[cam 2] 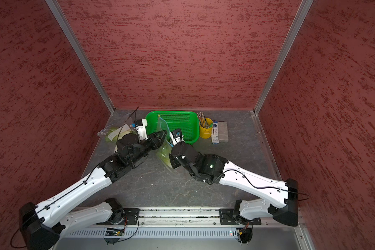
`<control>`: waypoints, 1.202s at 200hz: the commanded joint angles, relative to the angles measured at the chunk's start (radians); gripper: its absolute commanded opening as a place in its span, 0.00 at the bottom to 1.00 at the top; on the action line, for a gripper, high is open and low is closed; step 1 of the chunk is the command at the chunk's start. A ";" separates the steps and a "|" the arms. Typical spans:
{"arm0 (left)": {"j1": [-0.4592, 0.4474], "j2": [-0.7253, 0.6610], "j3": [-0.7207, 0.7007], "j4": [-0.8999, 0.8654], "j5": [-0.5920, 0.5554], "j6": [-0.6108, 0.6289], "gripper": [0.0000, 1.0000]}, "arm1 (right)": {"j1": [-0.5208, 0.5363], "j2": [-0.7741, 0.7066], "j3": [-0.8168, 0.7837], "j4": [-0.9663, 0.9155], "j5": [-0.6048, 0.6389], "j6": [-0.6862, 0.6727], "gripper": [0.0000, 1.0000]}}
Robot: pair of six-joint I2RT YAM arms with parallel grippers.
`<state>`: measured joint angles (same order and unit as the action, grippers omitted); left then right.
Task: Put the chinese cabbages into a zipper bag and zip it
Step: Zip the zipper on the zipper food storage bag.
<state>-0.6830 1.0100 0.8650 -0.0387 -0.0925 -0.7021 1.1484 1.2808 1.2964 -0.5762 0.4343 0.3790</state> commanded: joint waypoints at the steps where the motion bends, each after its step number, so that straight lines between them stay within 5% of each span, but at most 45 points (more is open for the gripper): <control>1: 0.046 -0.065 0.043 -0.058 0.028 0.086 0.50 | 0.003 -0.036 0.027 0.055 0.080 -0.090 0.05; 63: 0.226 -0.236 0.017 -0.236 0.099 0.221 0.54 | -0.054 -0.063 0.049 0.177 0.071 -0.356 0.03; 146: 0.439 -0.301 -0.137 -0.144 0.391 0.285 0.54 | -0.138 -0.143 0.026 0.235 -0.135 -0.614 0.02; 240: 0.432 -0.285 -0.325 0.065 0.586 0.345 0.56 | -0.148 -0.277 -0.251 0.275 -0.129 -0.581 0.00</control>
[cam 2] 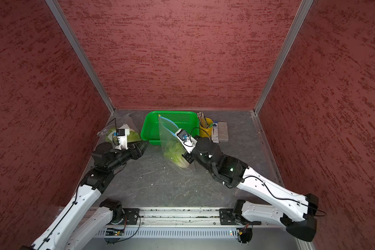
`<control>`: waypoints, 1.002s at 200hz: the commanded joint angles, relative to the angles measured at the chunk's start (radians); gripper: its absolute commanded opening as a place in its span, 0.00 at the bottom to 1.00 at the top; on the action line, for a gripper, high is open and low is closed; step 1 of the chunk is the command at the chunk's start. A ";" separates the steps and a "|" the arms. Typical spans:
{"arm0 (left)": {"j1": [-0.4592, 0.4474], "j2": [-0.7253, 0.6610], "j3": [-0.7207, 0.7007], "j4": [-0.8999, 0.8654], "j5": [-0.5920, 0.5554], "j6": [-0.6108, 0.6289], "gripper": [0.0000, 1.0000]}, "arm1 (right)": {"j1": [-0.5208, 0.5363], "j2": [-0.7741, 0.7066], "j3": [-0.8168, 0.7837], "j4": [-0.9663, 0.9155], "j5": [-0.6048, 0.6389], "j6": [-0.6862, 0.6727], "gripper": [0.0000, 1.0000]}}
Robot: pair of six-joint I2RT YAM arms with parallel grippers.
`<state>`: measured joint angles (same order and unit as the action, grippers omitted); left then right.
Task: Put the chinese cabbages into a zipper bag and zip it
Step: Zip the zipper on the zipper food storage bag.
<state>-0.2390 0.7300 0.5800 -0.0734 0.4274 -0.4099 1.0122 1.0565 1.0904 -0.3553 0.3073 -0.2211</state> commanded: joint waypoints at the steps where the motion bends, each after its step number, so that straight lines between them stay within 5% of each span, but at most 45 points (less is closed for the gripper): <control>1: -0.013 -0.004 -0.044 0.102 0.067 0.053 0.56 | -0.013 -0.055 -0.048 0.054 -0.002 0.021 0.00; 68: 0.018 0.115 -0.011 0.156 0.183 0.165 0.56 | -0.014 -0.159 -0.109 0.006 -0.062 0.059 0.00; 153: 0.072 0.428 0.038 0.509 0.485 0.193 0.56 | -0.014 -0.199 -0.139 -0.032 -0.107 0.094 0.00; 200: 0.047 0.420 0.036 0.508 0.426 0.218 0.56 | -0.014 -0.178 -0.076 0.013 -0.158 0.045 0.00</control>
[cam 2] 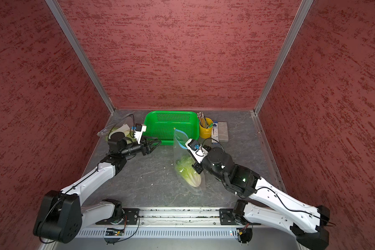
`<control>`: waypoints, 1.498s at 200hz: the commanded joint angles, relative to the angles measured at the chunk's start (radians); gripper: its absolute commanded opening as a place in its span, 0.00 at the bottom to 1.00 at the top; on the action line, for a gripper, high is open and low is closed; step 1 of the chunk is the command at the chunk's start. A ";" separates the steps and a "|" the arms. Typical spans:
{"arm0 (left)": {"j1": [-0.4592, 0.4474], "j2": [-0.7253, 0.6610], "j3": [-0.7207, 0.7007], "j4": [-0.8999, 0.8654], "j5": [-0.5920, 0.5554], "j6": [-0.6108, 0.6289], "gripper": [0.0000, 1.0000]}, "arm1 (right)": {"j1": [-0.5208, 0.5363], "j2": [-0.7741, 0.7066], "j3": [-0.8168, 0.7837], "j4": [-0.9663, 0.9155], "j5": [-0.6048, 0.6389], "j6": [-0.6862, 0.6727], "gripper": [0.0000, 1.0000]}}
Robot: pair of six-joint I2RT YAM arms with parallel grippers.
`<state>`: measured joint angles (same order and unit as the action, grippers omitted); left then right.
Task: Put the chinese cabbages into a zipper bag and zip it
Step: Zip the zipper on the zipper food storage bag.
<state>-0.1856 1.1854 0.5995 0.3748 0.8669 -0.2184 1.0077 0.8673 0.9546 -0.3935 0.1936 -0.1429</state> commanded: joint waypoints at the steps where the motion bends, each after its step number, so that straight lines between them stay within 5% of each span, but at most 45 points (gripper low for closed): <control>1: -0.007 -0.038 0.016 0.058 -0.018 0.026 0.56 | -0.009 0.013 0.063 0.052 -0.045 -0.035 0.00; 66: 0.010 -0.253 0.028 -0.201 -0.200 0.072 0.56 | -0.009 0.118 0.163 0.135 -0.098 -0.162 0.00; 150: 0.018 -0.377 -0.083 -0.272 -0.174 0.089 0.56 | -0.008 -0.008 -0.092 0.107 -0.046 -0.045 0.00; 228: 0.085 -0.332 -0.096 -0.229 -0.096 0.102 0.56 | -0.008 -0.016 -0.089 0.078 -0.065 -0.018 0.00; 257: 0.160 -0.273 -0.170 0.052 -0.004 -0.025 0.55 | -0.008 -0.016 -0.091 0.083 -0.069 -0.016 0.00; 299: 0.181 -0.145 -0.138 0.169 0.068 0.002 0.55 | -0.008 -0.010 -0.086 0.074 -0.064 -0.012 0.00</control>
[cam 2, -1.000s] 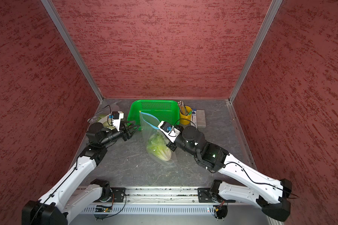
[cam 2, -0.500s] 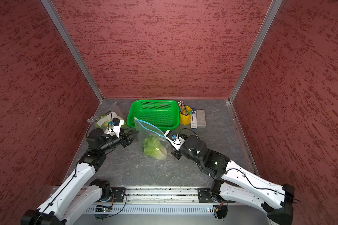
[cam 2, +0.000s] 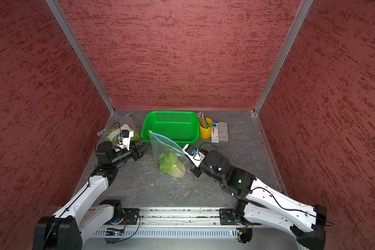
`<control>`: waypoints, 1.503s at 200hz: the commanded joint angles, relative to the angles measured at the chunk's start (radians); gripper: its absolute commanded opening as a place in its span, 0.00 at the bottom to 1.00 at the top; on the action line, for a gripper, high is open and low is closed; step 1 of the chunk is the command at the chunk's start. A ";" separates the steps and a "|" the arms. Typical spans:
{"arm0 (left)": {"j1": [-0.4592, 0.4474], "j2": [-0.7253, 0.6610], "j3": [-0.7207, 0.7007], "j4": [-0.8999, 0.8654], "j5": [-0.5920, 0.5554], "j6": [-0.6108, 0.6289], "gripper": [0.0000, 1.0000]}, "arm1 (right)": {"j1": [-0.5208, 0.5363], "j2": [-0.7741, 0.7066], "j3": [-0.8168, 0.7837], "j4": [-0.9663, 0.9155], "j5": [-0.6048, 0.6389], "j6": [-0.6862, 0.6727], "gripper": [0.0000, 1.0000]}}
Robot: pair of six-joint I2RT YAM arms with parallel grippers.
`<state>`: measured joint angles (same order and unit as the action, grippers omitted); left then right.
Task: Put the chinese cabbages into a zipper bag and zip it
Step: Zip the zipper on the zipper food storage bag.
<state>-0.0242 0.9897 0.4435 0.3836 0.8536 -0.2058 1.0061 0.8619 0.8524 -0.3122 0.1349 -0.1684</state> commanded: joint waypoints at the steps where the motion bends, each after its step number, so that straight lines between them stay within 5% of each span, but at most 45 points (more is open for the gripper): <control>1: 0.020 0.054 0.020 0.164 0.084 -0.010 0.55 | -0.006 -0.005 0.016 -0.008 -0.005 0.013 0.00; 65: 0.009 0.241 0.086 0.397 0.206 -0.021 0.56 | -0.006 0.001 0.027 -0.019 0.008 0.014 0.00; 93: -0.041 0.270 0.124 0.358 0.211 0.024 0.54 | -0.007 0.001 0.024 -0.016 0.021 0.010 0.00; 161: -0.086 0.268 0.131 0.347 0.181 0.043 0.21 | -0.006 -0.003 0.016 -0.025 0.042 0.013 0.00; 214: -0.097 0.221 0.119 0.296 0.125 0.069 0.06 | -0.006 -0.003 0.018 -0.023 0.064 0.022 0.00; 252: -0.111 0.125 0.127 0.149 0.076 0.140 0.00 | -0.006 -0.003 0.084 -0.036 0.038 0.045 0.21; 300: -0.164 -0.009 0.155 -0.030 -0.005 0.246 0.00 | -0.006 0.068 0.257 -0.080 -0.045 0.042 0.36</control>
<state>-0.1738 1.0286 0.5648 0.4519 0.8986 -0.0338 1.0061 0.9070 1.0306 -0.3790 0.1390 -0.1337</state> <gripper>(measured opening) 0.047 0.342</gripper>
